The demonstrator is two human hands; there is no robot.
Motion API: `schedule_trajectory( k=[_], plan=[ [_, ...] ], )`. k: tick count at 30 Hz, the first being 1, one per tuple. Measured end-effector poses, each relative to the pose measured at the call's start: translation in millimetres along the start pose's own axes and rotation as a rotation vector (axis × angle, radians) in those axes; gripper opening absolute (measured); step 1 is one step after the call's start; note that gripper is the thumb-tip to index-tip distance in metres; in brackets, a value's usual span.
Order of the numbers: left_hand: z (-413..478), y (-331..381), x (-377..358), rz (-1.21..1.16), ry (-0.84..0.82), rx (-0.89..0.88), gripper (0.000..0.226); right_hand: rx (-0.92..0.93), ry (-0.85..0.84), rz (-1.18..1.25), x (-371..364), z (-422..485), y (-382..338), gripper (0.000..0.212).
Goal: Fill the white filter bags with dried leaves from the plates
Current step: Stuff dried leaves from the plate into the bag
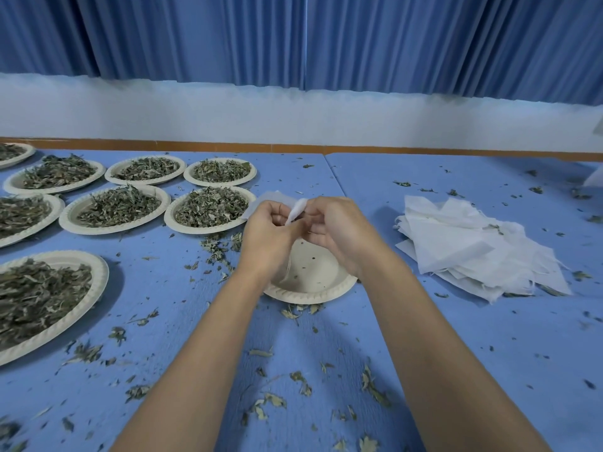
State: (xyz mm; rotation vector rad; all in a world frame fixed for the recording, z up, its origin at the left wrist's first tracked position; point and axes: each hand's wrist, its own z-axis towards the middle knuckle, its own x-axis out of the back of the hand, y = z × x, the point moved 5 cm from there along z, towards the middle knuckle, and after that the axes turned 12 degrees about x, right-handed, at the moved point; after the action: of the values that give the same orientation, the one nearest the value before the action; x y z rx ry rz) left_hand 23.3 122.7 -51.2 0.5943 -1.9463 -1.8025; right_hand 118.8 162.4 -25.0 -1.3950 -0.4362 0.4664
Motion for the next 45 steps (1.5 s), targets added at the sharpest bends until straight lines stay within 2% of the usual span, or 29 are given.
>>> schedule_trajectory(
  k=[2,6,10,13,16,18,20,25,28,30,34,36,39,41,43,45],
  plan=[
    [3.0,-0.7,3.6,-0.012,0.036,-0.016,0.021,0.001,-0.027,0.061,-0.6,0.0,0.3,0.051],
    [7.6,-0.3,14.5,-0.04,0.127,-0.057,0.024,-0.045,-0.011,0.243,-4.4,0.6,-0.4,0.024],
    [12.8,-3.0,24.6,-0.172,0.148,-0.015,0.023,0.007,0.021,0.4,-3.1,2.7,-8.9,0.021],
    [15.6,-3.4,27.9,-0.225,0.154,-0.004,0.024,0.106,0.091,0.286,2.6,1.2,-14.0,0.018],
    [16.7,-2.1,28.3,-0.227,0.126,-0.006,0.024,0.27,0.285,-0.168,19.9,2.6,-12.7,0.016],
    [17.5,-1.1,26.2,-0.238,0.058,-0.002,0.025,0.302,0.221,-0.384,19.5,4.7,-7.4,0.025],
    [17.5,-0.4,23.2,-0.212,0.001,-0.006,0.027,0.248,0.126,-0.311,16.1,6.9,3.6,0.029],
    [14.4,0.6,19.4,-0.042,0.009,-0.061,0.033,0.148,0.045,-0.066,11.3,7.3,11.6,0.013],
    [11.1,4.1,14.6,-0.002,-0.014,-0.112,0.036,0.165,0.051,-0.148,16.3,8.2,12.9,0.011],
    [9.2,7.4,13.5,0.05,0.026,-0.155,0.038,0.181,0.017,-0.17,17.8,8.0,13.2,0.014],
    [8.3,8.3,18.6,0.092,0.158,-0.201,0.042,0.143,-0.033,-0.055,13.8,7.7,15.3,0.02],
    [7.5,7.3,22.2,0.133,0.229,-0.234,0.042,0.172,0.028,-0.175,14.1,8.2,15.5,0.019],
    [-0.2,10.8,19.2,0.278,0.293,-0.376,0.041,0.408,0.214,-0.62,13.9,4.1,4.9,0.02],
    [-4.9,12.9,13.4,0.358,0.303,-0.468,0.041,0.525,0.284,-0.826,9.9,-0.7,1.1,0.021],
    [-5.2,13.0,11.3,0.376,0.318,-0.489,0.039,0.553,0.34,-0.904,10.2,-2.9,0.7,0.022],
    [-2.7,11.1,13.7,0.323,0.333,-0.437,0.033,0.502,0.359,-0.912,15.1,-1.3,3.8,0.029]
  ],
)
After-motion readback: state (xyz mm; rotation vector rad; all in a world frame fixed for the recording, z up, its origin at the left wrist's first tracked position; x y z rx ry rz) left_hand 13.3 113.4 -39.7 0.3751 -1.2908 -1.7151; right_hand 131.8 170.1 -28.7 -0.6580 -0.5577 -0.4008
